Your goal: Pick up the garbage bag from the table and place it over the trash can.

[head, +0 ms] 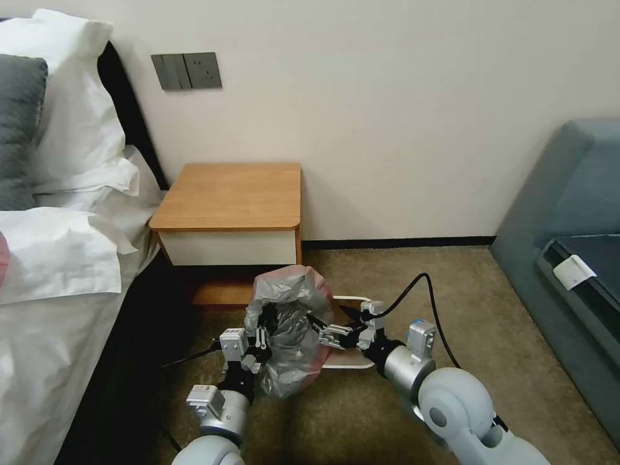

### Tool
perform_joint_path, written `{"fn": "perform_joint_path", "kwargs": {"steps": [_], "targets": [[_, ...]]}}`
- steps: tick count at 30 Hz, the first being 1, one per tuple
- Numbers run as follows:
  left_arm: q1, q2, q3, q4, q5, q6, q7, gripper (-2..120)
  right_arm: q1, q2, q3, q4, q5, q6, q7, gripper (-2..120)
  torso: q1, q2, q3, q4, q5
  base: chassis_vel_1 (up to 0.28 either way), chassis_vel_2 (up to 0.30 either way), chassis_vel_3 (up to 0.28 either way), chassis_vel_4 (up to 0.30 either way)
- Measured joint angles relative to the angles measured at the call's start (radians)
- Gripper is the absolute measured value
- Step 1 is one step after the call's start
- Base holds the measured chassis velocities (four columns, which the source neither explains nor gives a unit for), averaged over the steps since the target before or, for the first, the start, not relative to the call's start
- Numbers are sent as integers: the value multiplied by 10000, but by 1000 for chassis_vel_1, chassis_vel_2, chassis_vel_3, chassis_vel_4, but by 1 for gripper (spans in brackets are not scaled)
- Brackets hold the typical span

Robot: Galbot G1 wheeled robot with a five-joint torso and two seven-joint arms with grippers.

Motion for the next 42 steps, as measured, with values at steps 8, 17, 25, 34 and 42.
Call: {"fn": "perform_joint_path", "kwargs": {"steps": [8,17,25,34,42], "targets": [[-11,-32,-15,-72,-123,22,5,7,-42,29,-33,-35,-112,77,-190,57,0,0,0,0,0,0,0,0,0],[-70,-49,-32,-40,-222,163,-140,7,-143,11,-23,84,-186,187,-293,24,-1,0,0,0,0,0,0,0,0],[-235,-63,-69,-61,-756,531,-767,7,-445,-112,140,382,-271,271,-500,0,-1,0,0,0,0,0,0,0,0],[-447,-32,-177,5,-974,885,-1187,7,-509,-465,654,1162,7,377,-508,0,0,0,0,-1,0,0,0,0,0],[-407,3,-168,137,-943,953,-1110,7,639,-1422,975,1636,1107,29,-278,0,-1,0,0,-2,1,0,0,0,0]]}}
